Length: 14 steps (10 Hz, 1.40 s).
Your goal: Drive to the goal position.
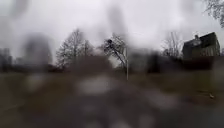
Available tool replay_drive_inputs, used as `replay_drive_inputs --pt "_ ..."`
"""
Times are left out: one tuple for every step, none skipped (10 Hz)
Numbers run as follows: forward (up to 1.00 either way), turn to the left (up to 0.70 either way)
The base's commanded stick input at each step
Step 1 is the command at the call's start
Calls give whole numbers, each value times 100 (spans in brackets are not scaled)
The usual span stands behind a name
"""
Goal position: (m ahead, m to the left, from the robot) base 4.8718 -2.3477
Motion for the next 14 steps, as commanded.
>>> replay_drive_inputs --pt "85 0" --pt "85 4" --pt "85 14" --pt "85 24" --pt "85 33" --pt "85 0" --pt "85 0" --pt "85 0" --pt "85 0" --pt "85 0" --pt "85 0" --pt "85 0" --pt "85 0" --pt "85 0"
